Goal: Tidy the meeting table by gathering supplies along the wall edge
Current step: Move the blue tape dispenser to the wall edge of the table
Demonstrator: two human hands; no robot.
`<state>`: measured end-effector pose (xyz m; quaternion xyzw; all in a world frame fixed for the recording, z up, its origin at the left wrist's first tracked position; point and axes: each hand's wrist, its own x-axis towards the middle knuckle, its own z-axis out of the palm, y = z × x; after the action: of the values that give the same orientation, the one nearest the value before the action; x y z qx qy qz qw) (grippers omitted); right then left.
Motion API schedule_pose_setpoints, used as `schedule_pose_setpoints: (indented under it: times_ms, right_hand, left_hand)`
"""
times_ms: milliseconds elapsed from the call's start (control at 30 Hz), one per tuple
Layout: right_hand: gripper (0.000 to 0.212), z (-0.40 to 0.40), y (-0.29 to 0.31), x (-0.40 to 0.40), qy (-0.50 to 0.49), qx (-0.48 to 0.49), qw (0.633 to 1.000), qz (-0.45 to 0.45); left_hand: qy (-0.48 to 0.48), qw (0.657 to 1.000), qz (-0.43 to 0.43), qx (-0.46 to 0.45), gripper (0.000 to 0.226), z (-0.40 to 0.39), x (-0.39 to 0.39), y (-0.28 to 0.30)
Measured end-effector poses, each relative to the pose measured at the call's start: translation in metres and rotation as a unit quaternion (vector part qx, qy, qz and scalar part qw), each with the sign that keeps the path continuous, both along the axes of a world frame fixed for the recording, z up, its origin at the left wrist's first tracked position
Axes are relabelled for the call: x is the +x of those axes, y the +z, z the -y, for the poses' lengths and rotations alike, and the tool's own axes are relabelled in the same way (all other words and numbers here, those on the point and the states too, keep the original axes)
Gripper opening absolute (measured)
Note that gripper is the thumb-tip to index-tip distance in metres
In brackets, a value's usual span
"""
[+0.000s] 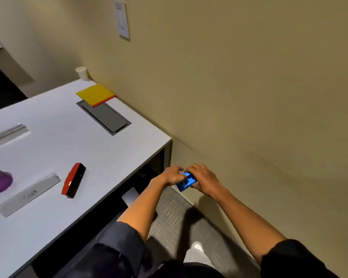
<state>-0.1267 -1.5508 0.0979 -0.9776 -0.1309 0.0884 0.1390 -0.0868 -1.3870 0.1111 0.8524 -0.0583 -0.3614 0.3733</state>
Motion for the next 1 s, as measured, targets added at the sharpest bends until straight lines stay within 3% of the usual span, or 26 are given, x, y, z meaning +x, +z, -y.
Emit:
schedule_pose_setpoints:
  times_ms: [200,367,700,1000]
  right_hand:
    - [0.053,-0.049,-0.016,0.132,0.069,-0.005,0.997,-0.017]
    - [0.048,-0.082,-0.031,0.245,0.114,-0.022,0.993,-0.029]
    - [0.053,-0.130,-0.065,0.376,0.161,-0.089,0.981,-0.067]
    - [0.051,-0.161,-0.088,0.419,0.177,-0.103,0.977,-0.065]
  left_hand:
    - [0.218,0.973,0.077,-0.011,0.056,-0.073,0.069,-0.014]
    - [0.329,0.939,0.100,0.028,0.062,-0.114,0.129,-0.038]
    - [0.311,0.916,0.120,0.222,0.074,-0.133,0.182,-0.070]
    - [0.292,0.905,0.119,0.286,0.076,-0.140,0.202,-0.090]
